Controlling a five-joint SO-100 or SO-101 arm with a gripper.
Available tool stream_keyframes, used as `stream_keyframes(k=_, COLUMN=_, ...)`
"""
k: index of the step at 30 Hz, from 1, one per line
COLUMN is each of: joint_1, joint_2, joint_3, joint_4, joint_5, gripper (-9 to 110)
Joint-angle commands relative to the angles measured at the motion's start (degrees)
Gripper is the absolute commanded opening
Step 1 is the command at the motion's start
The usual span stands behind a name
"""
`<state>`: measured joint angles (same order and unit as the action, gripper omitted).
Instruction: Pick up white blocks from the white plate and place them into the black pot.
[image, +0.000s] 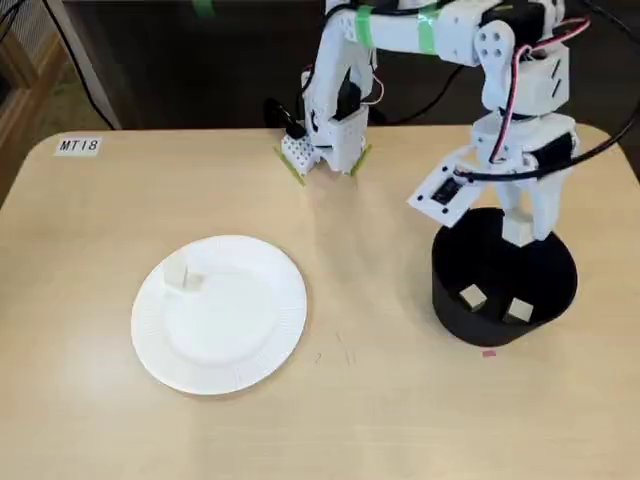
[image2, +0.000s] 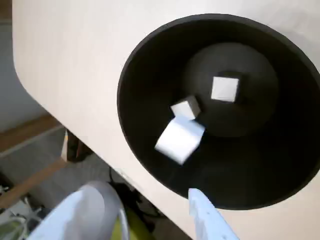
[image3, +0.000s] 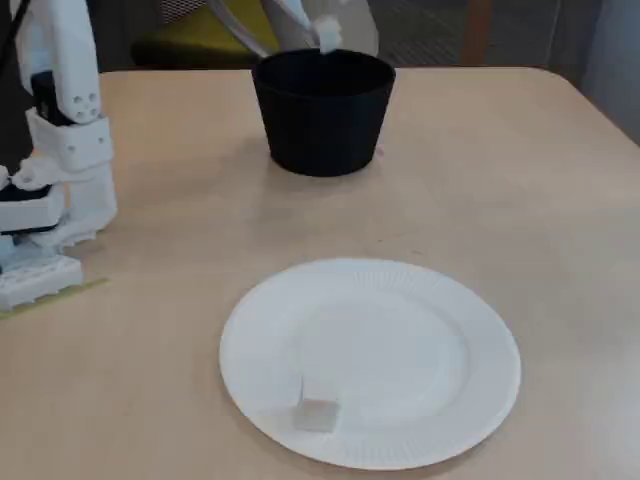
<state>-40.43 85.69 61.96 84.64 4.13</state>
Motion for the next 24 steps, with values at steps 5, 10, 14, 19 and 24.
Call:
stream_keyframes(k=5, joint_1=1.76, joint_2=0.70, joint_3=-0.79, joint_4=0.18, joint_5=-1.76, gripper=42)
stream_keyframes(k=10, joint_1=8.96, joint_2=6.06, joint_3=-1.76, joint_4=1.76, joint_5=-10.20, gripper=-2)
stream_keyframes(k=14, joint_1=21.88, joint_2=8.79, joint_3=-1.49, joint_4=8.53, joint_5=-16.79, gripper=-2)
stream_keyframes(k=19, joint_1=46.67, joint_2=10.46, joint_3=10.72, joint_4=10.46, joint_5=-25.84, gripper=-2)
stream_keyframes(k=24, joint_1=66.53, joint_2=3.96, joint_3=13.45, joint_4=10.02, joint_5=-35.42, gripper=-2)
